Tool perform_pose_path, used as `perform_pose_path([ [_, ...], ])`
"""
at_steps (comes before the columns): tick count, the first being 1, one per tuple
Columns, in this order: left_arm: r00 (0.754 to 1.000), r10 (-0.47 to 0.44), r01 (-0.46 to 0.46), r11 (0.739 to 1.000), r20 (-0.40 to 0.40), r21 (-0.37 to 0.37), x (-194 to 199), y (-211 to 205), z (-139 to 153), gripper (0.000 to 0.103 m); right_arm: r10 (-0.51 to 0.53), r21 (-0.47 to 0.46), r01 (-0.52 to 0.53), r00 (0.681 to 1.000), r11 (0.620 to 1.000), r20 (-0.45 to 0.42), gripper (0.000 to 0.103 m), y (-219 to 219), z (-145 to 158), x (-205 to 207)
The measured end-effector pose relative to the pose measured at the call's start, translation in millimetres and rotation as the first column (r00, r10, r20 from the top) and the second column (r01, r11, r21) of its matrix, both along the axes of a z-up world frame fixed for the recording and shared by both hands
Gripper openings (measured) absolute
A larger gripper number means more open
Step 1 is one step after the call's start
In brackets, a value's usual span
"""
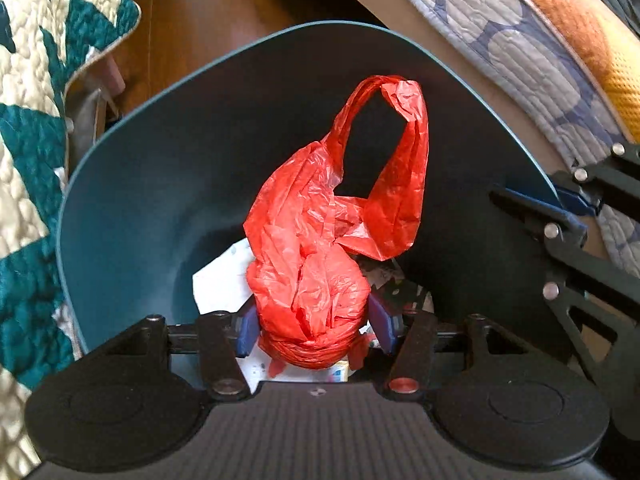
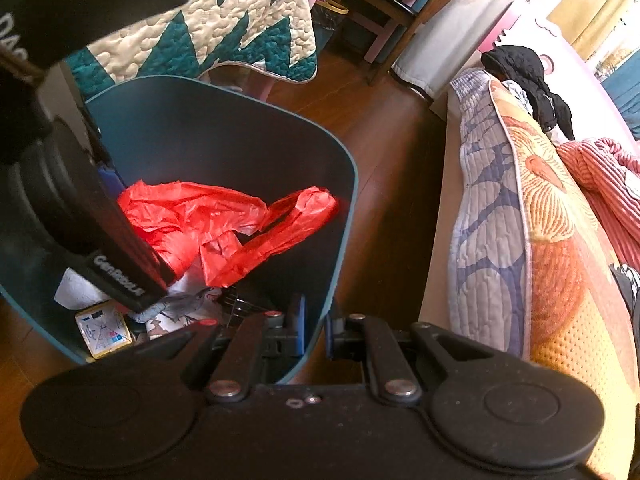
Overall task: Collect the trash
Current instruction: 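Carry the red plastic bag into the wastebasket and open the left gripper, then lower the wastebasket to the floor with the right gripper and withdraw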
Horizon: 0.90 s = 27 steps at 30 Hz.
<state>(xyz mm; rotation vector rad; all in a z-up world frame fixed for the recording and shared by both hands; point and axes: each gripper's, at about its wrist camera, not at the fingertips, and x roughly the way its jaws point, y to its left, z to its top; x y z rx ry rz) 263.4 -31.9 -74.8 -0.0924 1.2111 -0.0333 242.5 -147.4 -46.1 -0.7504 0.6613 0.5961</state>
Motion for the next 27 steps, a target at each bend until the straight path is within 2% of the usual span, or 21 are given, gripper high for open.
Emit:
perform_pose_path([
  [6,1.000,0.020,-0.020,0.998,0.004,-0.054,2,-1,-2,0.062,-0.026,0.007,0.026,0.999,1.000,-0.029,0.010,-6,-3,8],
  [8,0.999,0.031,-0.029,0.997,0.030,-0.065,0,-3,2,0.076,-0.047,0.016,0.047,0.998,0.999,-0.047,0.010,-10,-5,12],
  [9,0.998,0.037,-0.034,0.997,0.042,-0.069,-1,-4,4,0.078,-0.056,0.021,0.057,0.997,0.998,-0.056,0.010,-12,-6,14],
  [12,0.998,0.044,-0.038,0.994,0.054,-0.099,-5,-7,8,0.079,-0.074,0.031,0.077,0.994,0.997,-0.077,0.010,-16,-8,17],
  [22,0.991,0.023,-0.008,0.994,0.135,-0.110,-30,-13,34,0.079,-0.110,-0.001,0.111,0.989,0.994,-0.097,0.013,-22,-14,18],
  [25,0.986,0.011,0.006,0.995,0.166,-0.099,-37,-8,40,0.079,-0.113,-0.008,0.113,0.990,0.994,-0.079,0.012,-20,-10,15],
  [27,0.981,0.016,0.002,0.996,0.195,-0.092,-44,-7,46,0.079,-0.110,-0.016,0.109,0.992,0.994,-0.056,0.016,-20,-5,12],
])
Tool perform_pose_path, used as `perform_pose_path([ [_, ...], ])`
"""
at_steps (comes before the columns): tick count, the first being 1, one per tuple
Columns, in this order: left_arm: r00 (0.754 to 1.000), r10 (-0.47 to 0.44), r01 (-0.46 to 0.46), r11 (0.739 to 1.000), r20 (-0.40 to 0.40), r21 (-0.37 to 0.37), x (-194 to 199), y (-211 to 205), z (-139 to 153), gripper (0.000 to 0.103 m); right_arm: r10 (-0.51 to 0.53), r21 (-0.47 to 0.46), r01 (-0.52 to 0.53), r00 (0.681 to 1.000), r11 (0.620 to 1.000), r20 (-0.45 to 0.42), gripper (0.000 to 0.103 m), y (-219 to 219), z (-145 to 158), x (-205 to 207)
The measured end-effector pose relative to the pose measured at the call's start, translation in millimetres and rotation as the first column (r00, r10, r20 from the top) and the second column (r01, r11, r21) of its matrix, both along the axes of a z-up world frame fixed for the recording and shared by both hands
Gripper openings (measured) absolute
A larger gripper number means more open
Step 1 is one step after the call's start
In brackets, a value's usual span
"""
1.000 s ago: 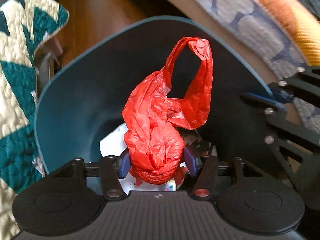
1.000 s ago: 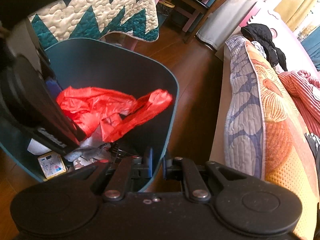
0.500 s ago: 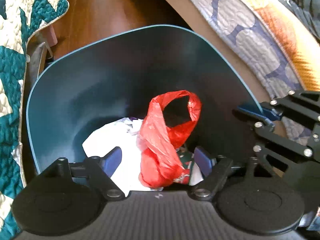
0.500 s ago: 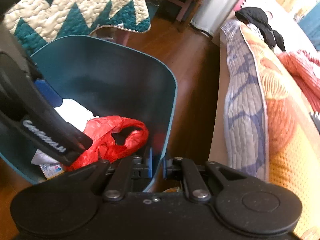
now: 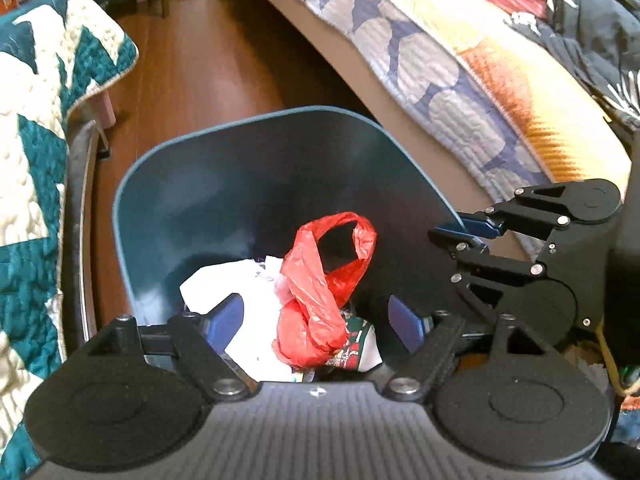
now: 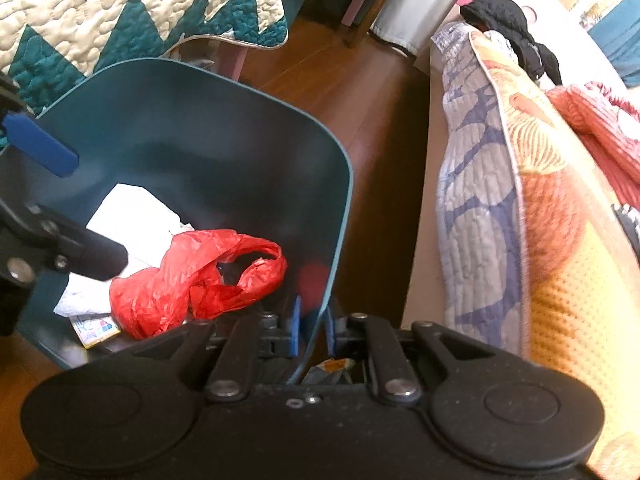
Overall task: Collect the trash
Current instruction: 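Lower the wastebasket to the floor with the right gripper and withdraw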
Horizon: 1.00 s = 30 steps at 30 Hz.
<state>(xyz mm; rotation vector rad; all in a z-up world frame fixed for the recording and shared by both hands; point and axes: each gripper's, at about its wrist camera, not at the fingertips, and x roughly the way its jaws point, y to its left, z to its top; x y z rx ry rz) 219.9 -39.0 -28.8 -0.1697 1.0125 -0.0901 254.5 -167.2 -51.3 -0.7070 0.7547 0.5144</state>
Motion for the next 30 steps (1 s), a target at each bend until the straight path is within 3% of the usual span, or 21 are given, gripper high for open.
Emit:
perform_pose_path([
  [7,0.997,-0.004,0.003,1.000,0.081,0.016,-29,2,24,0.079,-0.001,0.021,0.000,0.999,1.000,0.039,0.024,-3,29,-20],
  [13,0.991,0.038,-0.040,0.999,0.129,0.013,-59,13,44,0.079,-0.012,0.127,0.008,0.999,0.992,0.034,0.027,-9,58,-46],
  [23,0.971,0.064,-0.070,0.997,0.231,0.020,-105,25,79,0.079,-0.057,0.318,0.050,0.998,0.947,0.014,0.031,-23,102,-98],
  [30,0.958,0.055,-0.069,0.997,0.283,0.037,-129,26,92,0.084,-0.136,0.423,0.125,0.991,0.897,-0.005,0.045,-37,118,-119],
])
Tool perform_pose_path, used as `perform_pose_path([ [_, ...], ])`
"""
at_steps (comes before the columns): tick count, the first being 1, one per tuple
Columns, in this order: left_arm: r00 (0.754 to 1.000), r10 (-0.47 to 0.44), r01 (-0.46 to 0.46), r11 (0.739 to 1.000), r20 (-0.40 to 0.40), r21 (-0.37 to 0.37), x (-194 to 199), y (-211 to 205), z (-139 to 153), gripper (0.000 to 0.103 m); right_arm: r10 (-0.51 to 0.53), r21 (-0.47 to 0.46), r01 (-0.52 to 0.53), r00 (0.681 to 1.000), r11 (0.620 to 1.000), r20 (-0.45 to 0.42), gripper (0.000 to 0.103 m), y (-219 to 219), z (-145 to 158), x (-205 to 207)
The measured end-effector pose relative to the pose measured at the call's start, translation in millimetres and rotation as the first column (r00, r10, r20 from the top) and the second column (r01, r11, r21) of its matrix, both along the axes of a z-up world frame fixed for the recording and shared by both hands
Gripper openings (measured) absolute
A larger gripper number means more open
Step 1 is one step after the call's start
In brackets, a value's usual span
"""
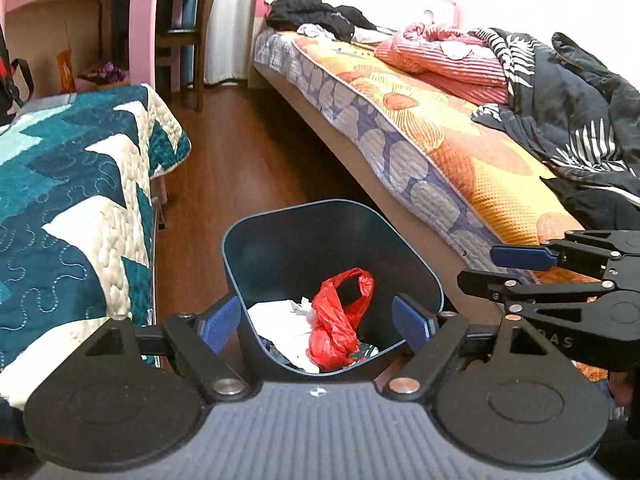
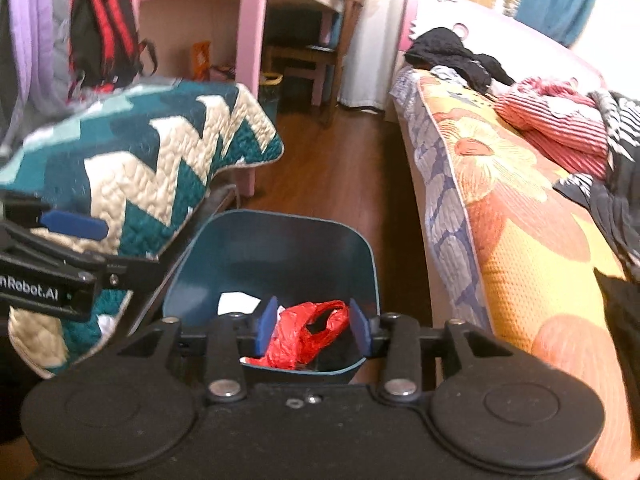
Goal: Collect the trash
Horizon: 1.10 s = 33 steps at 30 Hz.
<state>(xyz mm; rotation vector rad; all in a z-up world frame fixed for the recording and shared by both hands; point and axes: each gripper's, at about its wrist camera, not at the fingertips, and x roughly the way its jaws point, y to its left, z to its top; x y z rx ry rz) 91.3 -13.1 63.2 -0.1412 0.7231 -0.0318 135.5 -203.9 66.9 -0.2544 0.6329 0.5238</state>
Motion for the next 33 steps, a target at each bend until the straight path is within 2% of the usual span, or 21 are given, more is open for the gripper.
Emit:
perform_pose_path([
  [3,1.000,0.008,-0.008,1.000,0.017,0.004,-5,1,3,0.089,-0.034,0.067,0.034,0.999,0.997,-0.005,0.050,-7,4,-6],
  [7,0.997,0.038,-0.037,0.999,0.063,-0.003,-12,5,2,0.102,-0.052,0.140,0.053,0.999,0.989,-0.009,0.052,-15,5,-13],
  [15,0.995,0.039,-0.038,0.999,0.088,-0.011,-14,7,-5,0.103,-0.045,0.159,0.039,0.998,0.986,0.039,0.054,-12,3,-20],
  [22,0.996,0.040,-0.041,0.999,0.077,0.007,-13,3,-9,0.103,-0.039,0.158,0.030,0.998,0.987,0.054,0.055,-8,1,-23],
  [33,0.998,0.053,-0.052,0.999,0.041,-0.016,-12,7,-14,0.103,-0.037,0.138,0.033,0.999,0.990,0.031,0.056,-4,-2,-30],
])
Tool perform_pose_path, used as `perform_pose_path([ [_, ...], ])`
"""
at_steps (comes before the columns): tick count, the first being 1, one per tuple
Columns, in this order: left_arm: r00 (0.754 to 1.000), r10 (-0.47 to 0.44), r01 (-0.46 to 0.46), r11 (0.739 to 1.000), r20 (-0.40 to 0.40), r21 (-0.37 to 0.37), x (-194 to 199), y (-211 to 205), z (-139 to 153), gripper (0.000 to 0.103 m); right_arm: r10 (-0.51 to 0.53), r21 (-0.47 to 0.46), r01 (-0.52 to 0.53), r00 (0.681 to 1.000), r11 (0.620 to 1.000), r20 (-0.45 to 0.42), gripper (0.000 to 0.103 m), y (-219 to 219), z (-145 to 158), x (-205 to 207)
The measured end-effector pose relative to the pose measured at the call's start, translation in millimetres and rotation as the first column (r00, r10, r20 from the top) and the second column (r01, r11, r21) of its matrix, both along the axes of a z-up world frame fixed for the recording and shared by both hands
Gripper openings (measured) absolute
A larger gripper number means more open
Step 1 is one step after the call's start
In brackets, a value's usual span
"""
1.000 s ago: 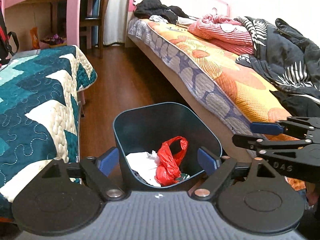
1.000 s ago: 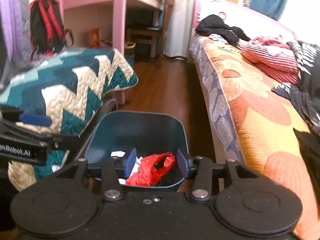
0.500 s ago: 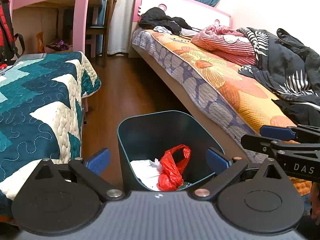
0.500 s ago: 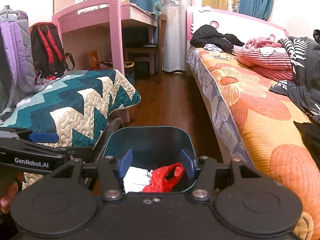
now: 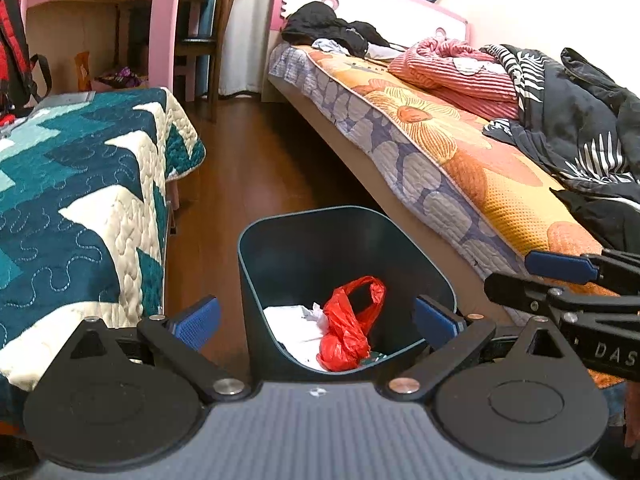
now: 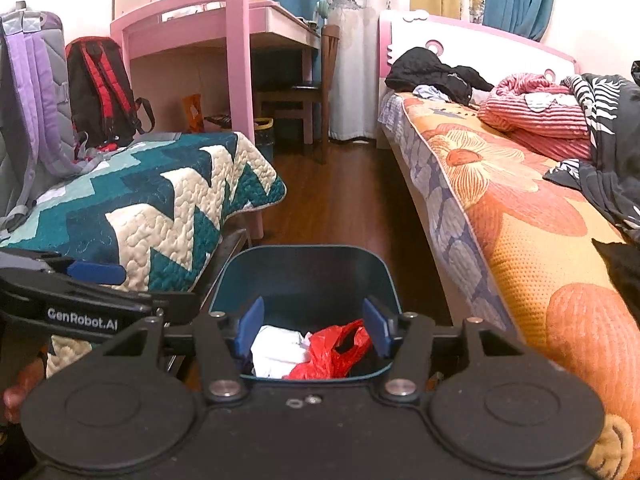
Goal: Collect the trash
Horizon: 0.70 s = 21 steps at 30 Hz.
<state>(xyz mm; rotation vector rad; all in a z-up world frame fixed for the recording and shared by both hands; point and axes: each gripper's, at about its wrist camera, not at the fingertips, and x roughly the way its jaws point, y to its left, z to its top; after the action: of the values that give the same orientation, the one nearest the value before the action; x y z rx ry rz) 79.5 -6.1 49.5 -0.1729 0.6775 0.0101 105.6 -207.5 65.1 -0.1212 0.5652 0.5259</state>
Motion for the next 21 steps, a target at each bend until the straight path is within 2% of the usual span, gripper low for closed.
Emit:
perform_pose_path([
  [9,1.000,0.010,-0.010,1.000,-0.020,-0.024,-8,1,1,0.103,-0.028,-0.004,0.028,1.000,1.000,-0.015,0.056,-2,-2,-7],
  [21,0.999,0.010,-0.010,1.000,-0.031,-0.001,-18,-5,-1,0.103,-0.032,0.016,0.032,0.999,0.999,-0.027,0.056,-4,-4,-12],
])
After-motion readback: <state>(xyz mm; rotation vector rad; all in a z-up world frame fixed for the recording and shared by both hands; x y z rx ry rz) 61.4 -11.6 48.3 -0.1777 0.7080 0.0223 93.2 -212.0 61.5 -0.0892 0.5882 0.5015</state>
